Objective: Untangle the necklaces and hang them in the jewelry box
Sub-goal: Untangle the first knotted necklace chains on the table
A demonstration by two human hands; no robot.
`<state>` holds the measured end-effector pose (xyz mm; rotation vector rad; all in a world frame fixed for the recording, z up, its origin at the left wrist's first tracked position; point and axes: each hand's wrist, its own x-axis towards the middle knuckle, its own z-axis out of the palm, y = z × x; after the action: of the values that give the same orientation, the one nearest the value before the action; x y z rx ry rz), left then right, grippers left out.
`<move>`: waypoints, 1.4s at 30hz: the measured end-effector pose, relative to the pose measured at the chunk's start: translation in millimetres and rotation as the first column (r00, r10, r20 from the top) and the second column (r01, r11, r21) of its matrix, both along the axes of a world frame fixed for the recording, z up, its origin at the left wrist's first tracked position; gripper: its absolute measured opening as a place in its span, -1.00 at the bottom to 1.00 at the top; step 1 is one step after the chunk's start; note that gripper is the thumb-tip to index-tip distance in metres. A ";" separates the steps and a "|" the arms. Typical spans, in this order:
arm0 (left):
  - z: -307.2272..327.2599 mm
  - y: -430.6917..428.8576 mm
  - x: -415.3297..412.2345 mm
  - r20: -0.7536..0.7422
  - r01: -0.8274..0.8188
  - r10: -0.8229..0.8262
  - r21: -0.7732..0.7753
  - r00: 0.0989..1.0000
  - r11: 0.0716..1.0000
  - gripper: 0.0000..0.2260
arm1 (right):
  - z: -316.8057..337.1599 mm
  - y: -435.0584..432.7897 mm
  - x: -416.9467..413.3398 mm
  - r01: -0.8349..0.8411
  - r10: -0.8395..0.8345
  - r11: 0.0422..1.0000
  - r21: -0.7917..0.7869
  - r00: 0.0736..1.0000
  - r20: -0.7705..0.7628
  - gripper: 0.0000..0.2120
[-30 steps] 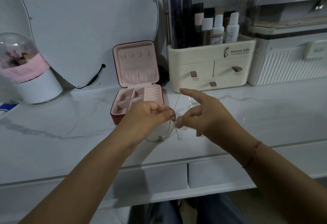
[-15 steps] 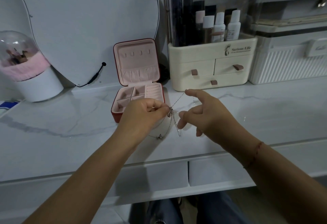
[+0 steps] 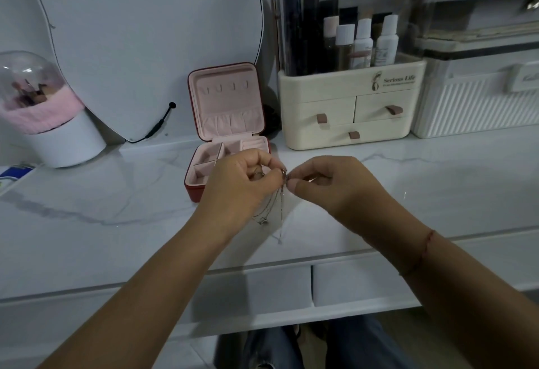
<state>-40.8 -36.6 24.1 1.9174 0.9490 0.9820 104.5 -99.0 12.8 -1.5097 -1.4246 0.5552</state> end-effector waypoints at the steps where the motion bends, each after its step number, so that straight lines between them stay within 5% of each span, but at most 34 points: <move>1: 0.3 0.0 0.8 -0.011 0.008 -0.008 0.007 1.000 1.000 -0.87 | 0.9 1.2 -1.8 0.003 -0.003 1.000 0.012 1.000 -0.028 -0.94; 15: -2.7 -1.6 -0.5 -0.046 0.007 0.000 0.145 0.999 0.989 -0.89 | 3.5 1.7 -2.0 0.043 -0.027 0.994 0.102 0.988 -0.151 -0.94; 21: 3.5 -4.0 3.5 -0.011 0.028 -0.027 0.095 1.000 0.995 -0.95 | 4.1 -0.4 -5.9 -0.083 0.099 0.992 0.090 0.977 -0.188 -0.90; 26: 3.6 -1.9 2.2 -0.028 0.029 -0.027 0.067 0.999 0.997 -0.85 | 1.4 0.7 -2.3 -0.014 0.025 0.995 0.094 0.993 -0.112 -0.95; 31: -0.4 2.3 -2.8 -0.068 0.012 -0.011 0.017 0.998 1.000 -0.73 | 10.0 -2.2 1.5 -0.028 0.043 0.998 0.060 0.964 -0.264 -0.90; 33: -1.9 3.1 -5.3 -0.088 0.007 -0.008 -0.015 0.996 1.000 -0.70 | 15.8 0.1 5.7 -0.042 0.023 0.999 -0.032 0.896 -0.444 -0.82; 36: -5.2 6.9 -9.4 -0.091 0.034 -0.040 -0.074 0.995 0.997 -0.74 | 22.8 -1.2 14.1 -0.193 0.045 0.978 -0.074 0.549 -0.835 -0.81; 38: -7.2 10.1 -12.2 -0.085 0.029 -0.037 -0.097 0.996 0.995 -0.83 | 23.3 -4.0 20.1 -0.242 0.066 0.970 -0.023 0.355 -0.932 -0.85; 42: -11.2 14.5 -15.0 -0.051 -0.006 -0.004 -0.186 0.999 0.982 -0.91 | 17.9 -4.6 30.5 -0.300 0.087 0.954 0.025 0.196 -0.977 -0.93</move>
<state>-55.9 -22.1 12.9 1.7921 1.0341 0.8176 135.0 -103.6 30.7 -0.6852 -0.4786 1.5200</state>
